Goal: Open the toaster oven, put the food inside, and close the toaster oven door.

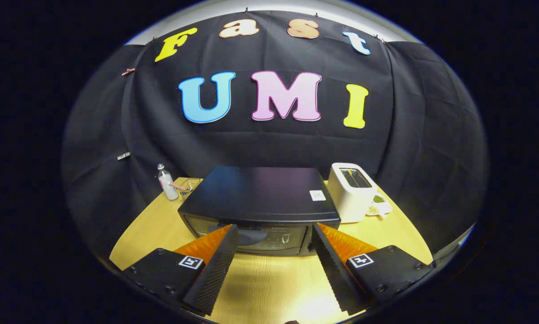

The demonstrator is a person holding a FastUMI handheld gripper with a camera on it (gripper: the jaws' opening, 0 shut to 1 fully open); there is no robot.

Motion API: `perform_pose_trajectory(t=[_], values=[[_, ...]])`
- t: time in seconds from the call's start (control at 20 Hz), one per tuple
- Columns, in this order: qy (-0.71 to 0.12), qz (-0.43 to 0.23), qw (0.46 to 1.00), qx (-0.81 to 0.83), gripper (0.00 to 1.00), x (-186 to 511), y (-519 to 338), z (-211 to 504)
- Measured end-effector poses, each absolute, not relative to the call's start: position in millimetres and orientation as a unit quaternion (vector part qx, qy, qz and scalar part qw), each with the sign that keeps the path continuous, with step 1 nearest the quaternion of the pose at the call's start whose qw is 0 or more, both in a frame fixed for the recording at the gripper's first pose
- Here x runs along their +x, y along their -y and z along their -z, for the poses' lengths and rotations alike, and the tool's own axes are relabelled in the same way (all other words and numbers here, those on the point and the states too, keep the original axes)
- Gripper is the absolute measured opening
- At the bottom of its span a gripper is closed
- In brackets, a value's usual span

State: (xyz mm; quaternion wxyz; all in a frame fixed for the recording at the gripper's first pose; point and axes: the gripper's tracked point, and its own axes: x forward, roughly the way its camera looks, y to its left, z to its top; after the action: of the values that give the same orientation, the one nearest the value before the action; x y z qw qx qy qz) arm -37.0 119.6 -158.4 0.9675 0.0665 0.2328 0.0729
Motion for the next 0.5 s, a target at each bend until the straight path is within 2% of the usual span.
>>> perform_pose_trajectory(t=[0.5], values=[[-0.120,-0.052,0.990,0.053,1.00,-32.4,-71.4,50.7]])
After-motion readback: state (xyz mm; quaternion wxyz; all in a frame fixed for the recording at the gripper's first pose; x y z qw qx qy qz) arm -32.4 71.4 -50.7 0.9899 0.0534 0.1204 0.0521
